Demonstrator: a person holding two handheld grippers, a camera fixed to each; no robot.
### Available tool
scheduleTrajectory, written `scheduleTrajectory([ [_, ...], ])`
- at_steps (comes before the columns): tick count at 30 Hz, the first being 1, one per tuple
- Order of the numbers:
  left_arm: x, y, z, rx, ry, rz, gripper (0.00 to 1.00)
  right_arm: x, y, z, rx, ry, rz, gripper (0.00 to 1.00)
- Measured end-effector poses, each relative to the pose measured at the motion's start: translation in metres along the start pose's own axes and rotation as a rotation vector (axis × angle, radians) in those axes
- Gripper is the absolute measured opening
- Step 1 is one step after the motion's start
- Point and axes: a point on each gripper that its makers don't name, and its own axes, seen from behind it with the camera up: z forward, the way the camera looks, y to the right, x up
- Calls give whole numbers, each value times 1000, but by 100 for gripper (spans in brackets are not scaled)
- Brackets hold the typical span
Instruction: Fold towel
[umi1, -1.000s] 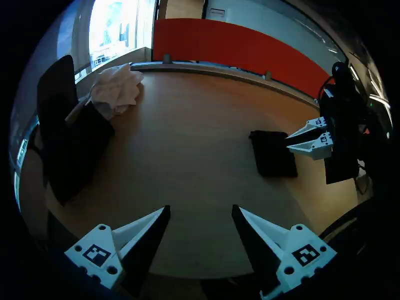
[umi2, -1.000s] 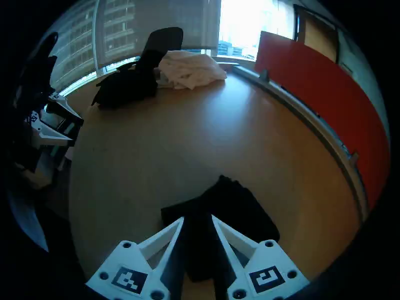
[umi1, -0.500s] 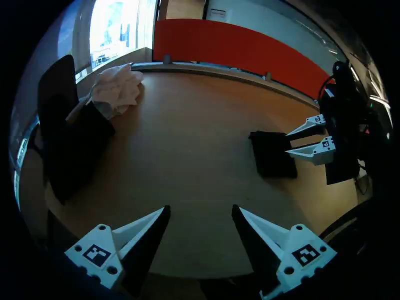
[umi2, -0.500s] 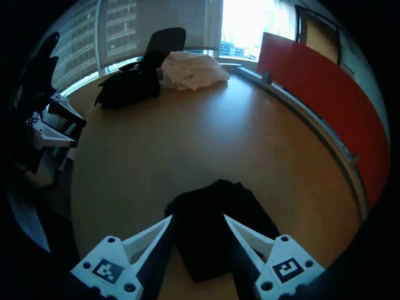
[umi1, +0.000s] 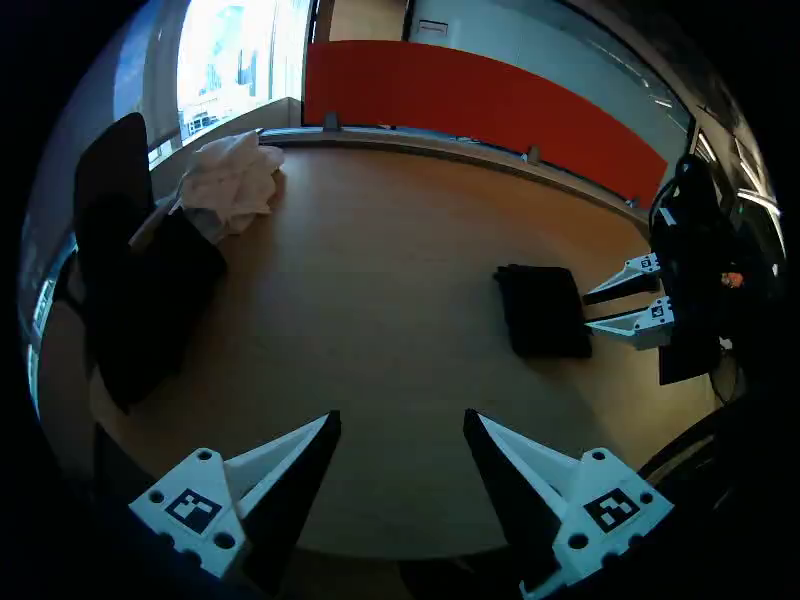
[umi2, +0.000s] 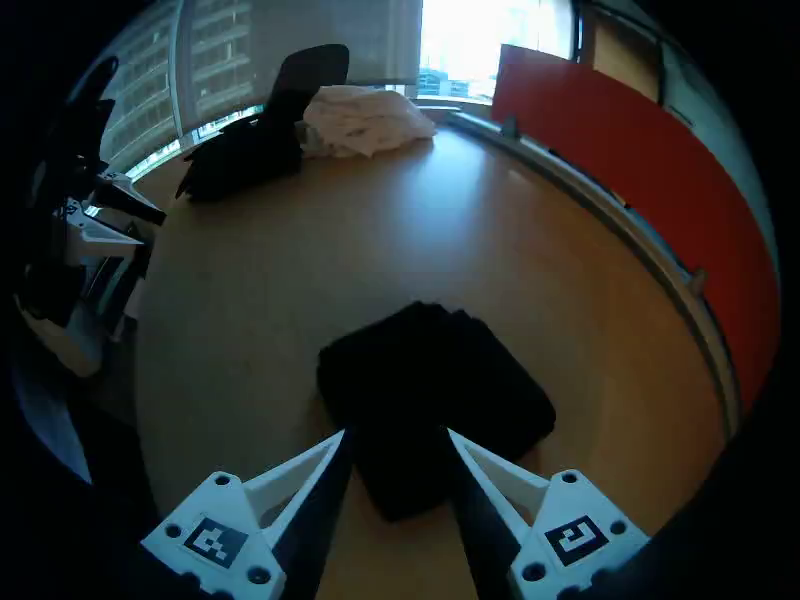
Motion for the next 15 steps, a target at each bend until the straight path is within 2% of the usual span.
scheduleTrajectory([
  [7,1,2,1,-5,-1,13,91,-31,5,-11,-26,-29,48,60],
  [15,1,6,0,-10,-2,27,91,-50,5,-13,-46,-45,72,60],
])
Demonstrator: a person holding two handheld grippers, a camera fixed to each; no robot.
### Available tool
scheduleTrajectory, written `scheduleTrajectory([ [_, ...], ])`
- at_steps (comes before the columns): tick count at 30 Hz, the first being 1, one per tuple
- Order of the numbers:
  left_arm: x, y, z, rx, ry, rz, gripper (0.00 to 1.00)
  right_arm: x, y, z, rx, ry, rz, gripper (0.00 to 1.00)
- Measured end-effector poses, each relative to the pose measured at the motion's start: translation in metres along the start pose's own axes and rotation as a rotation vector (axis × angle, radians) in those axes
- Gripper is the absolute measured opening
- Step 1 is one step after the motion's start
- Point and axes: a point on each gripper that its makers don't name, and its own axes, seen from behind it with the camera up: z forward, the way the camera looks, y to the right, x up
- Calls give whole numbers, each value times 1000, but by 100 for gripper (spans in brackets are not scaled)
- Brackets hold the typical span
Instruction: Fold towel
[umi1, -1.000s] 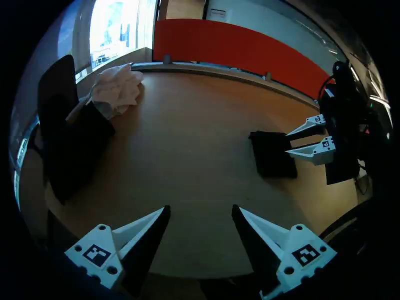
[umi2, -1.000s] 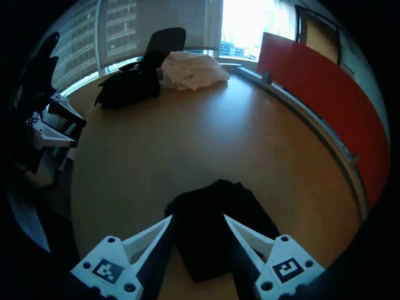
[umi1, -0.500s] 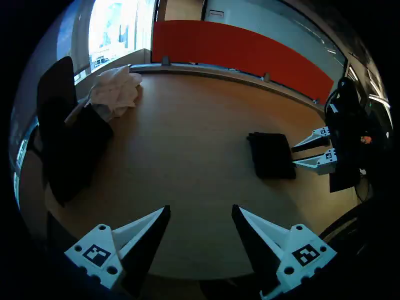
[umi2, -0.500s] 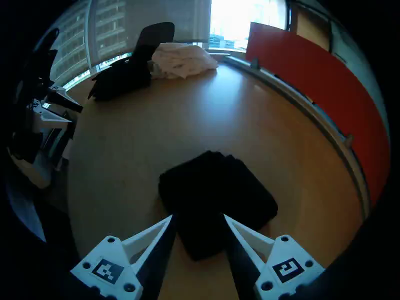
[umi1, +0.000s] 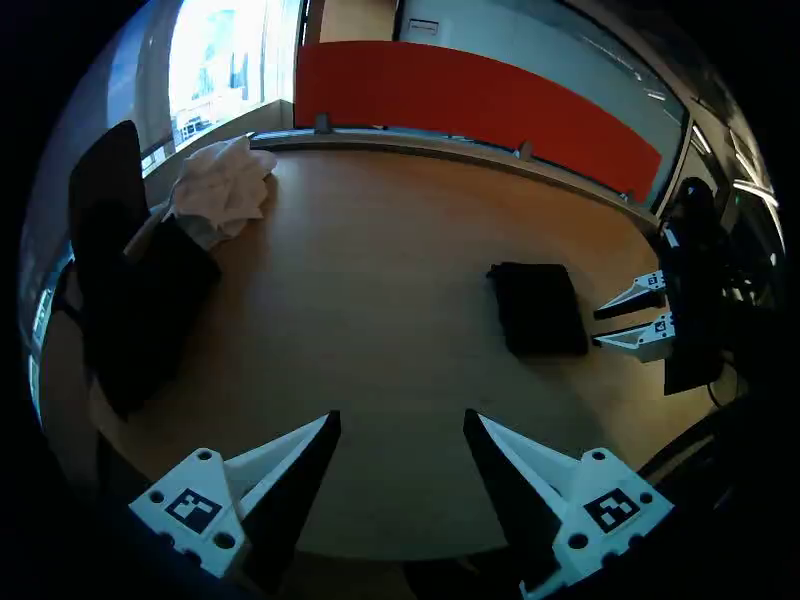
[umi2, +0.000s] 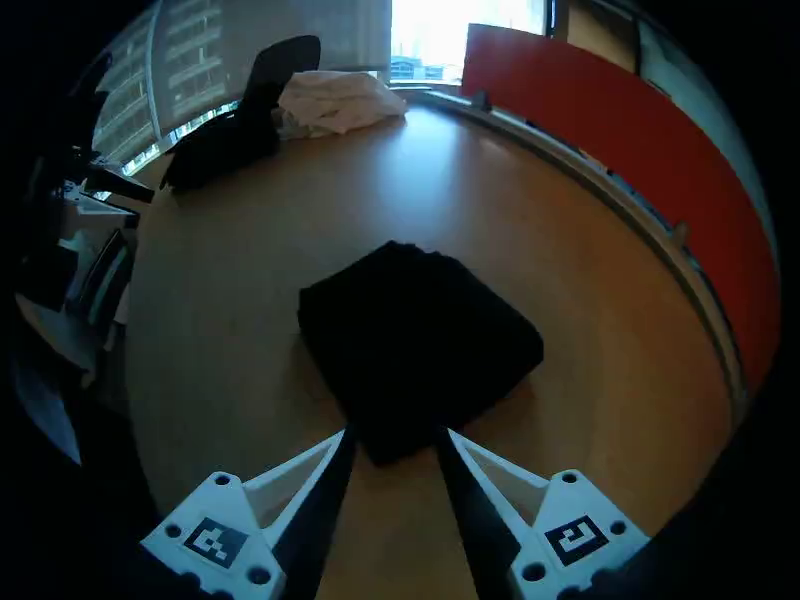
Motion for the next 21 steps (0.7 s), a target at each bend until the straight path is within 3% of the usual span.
scheduleTrajectory([
  [14,0,0,-1,2,0,1,91,-29,-8,16,-8,-34,43,60],
  [21,-1,-2,-1,2,-3,3,91,-34,-9,21,-12,-41,56,52],
])
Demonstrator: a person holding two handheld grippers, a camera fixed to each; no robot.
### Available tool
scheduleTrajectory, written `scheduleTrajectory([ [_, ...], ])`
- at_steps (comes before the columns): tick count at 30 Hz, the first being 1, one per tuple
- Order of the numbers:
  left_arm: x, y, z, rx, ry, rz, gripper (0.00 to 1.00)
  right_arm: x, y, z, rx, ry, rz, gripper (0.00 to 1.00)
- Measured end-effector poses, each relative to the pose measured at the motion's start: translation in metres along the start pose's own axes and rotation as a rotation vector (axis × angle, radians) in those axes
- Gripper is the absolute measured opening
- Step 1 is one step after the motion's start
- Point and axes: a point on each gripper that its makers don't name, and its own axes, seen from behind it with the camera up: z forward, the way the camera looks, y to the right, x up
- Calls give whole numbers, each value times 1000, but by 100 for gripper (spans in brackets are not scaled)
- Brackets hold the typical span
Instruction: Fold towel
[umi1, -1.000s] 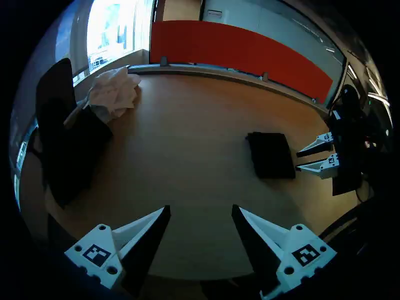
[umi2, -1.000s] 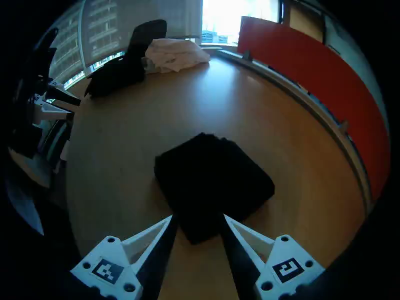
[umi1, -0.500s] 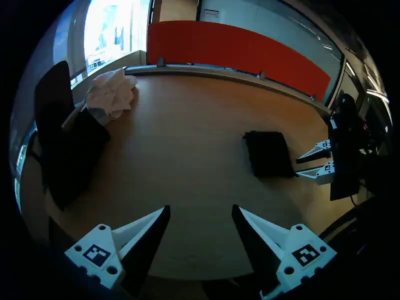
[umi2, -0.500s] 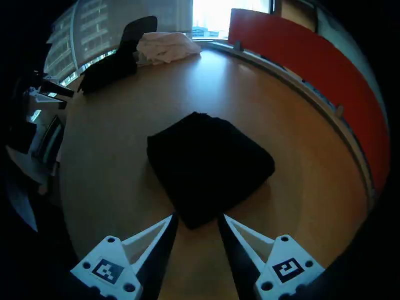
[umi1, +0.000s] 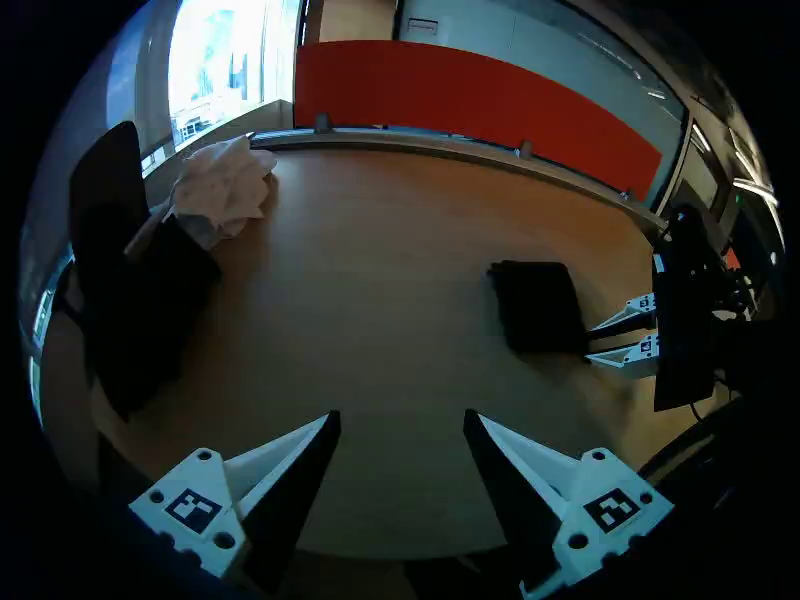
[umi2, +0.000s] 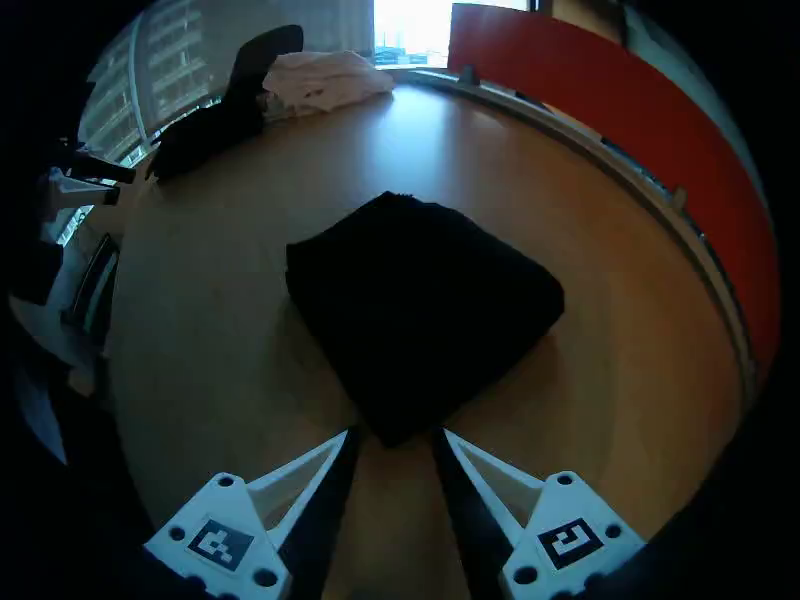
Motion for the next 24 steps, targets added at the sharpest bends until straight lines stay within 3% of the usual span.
scheduleTrajectory([
  [9,0,-1,1,1,-2,2,91,0,-1,5,3,0,15,41],
  [24,-1,-2,2,3,-5,11,91,0,-2,3,1,5,34,10],
])
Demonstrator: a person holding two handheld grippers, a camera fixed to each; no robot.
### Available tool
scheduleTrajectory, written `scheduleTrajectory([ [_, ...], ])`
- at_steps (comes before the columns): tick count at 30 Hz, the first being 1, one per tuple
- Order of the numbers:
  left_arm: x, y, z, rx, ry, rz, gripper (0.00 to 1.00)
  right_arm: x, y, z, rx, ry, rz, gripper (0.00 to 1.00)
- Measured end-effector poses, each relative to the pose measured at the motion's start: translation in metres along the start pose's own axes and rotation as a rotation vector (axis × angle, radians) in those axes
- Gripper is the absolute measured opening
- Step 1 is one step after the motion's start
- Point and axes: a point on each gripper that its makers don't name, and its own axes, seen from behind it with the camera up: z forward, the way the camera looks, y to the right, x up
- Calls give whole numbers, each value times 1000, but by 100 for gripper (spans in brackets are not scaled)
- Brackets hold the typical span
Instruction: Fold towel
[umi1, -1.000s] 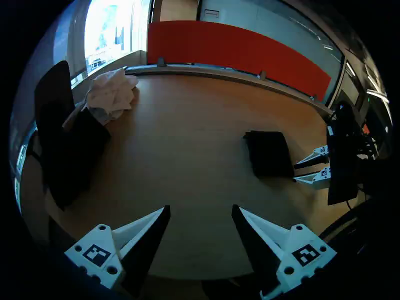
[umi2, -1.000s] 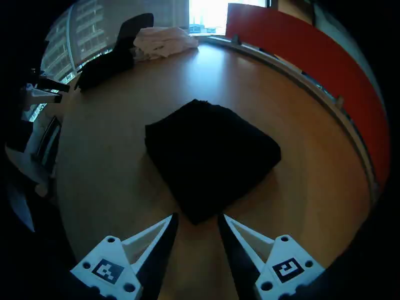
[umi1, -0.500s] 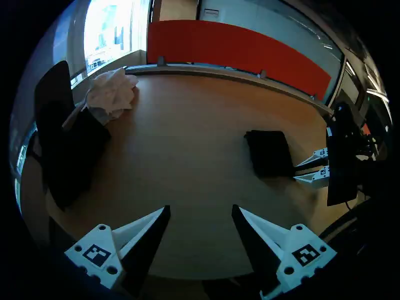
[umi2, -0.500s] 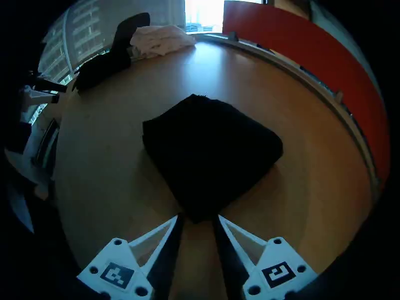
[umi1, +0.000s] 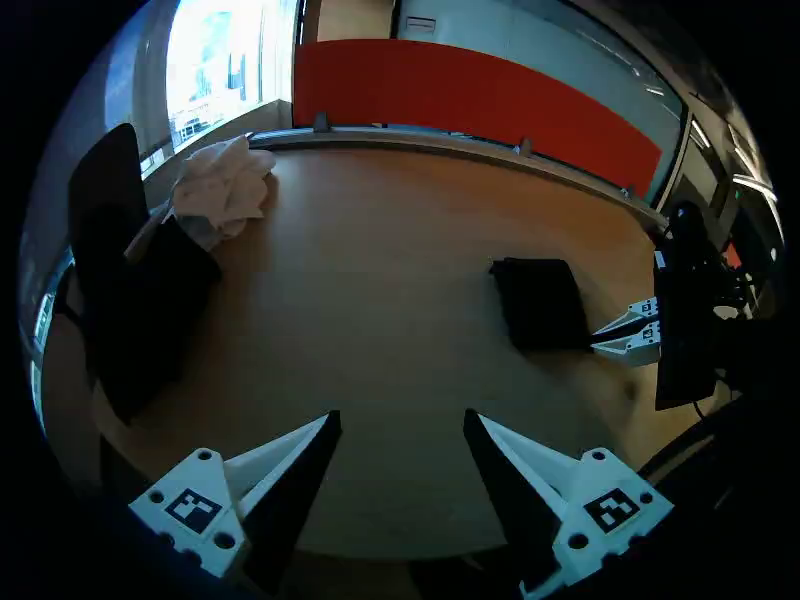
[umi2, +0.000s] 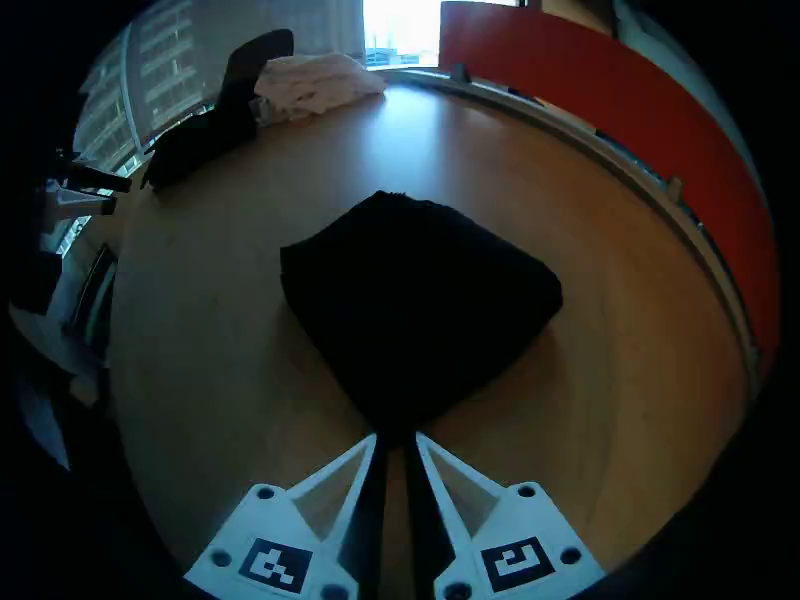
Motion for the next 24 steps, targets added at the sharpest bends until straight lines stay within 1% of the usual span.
scheduleTrajectory([
  [5,1,1,1,-3,2,2,91,4,5,-3,-17,6,8,6],
  [12,2,6,2,-19,6,1,91,20,13,-11,-33,34,12,5],
  [18,4,5,4,-20,10,5,91,45,20,-21,-49,81,3,4],
  [24,10,2,6,-21,20,3,91,81,27,-36,-70,145,-25,4],
])
